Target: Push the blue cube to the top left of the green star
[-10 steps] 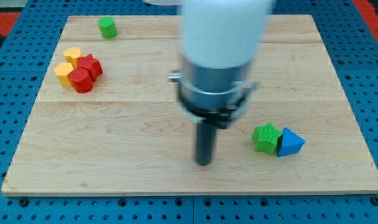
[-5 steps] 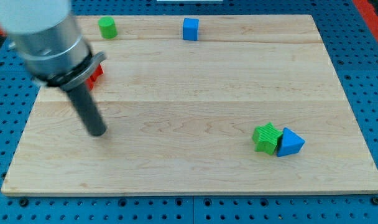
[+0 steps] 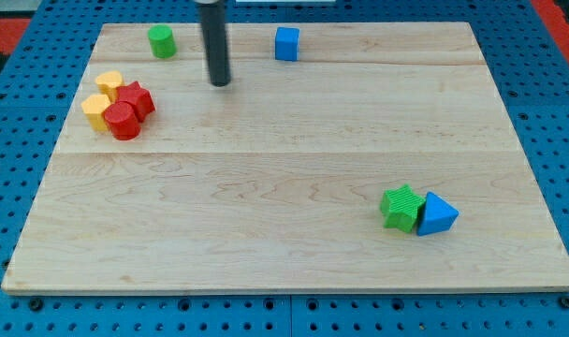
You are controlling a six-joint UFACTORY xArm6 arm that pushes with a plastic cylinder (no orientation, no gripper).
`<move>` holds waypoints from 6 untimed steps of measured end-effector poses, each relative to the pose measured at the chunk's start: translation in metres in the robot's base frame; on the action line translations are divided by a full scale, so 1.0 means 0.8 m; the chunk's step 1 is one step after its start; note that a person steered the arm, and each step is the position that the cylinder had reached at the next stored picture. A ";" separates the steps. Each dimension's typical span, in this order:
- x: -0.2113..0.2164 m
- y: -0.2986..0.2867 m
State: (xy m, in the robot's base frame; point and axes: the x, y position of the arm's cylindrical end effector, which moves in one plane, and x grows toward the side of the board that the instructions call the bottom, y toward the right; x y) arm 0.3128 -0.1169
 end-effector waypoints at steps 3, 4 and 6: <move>-0.070 -0.211; -0.092 -0.166; -0.113 -0.033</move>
State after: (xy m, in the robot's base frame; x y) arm 0.2221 -0.1433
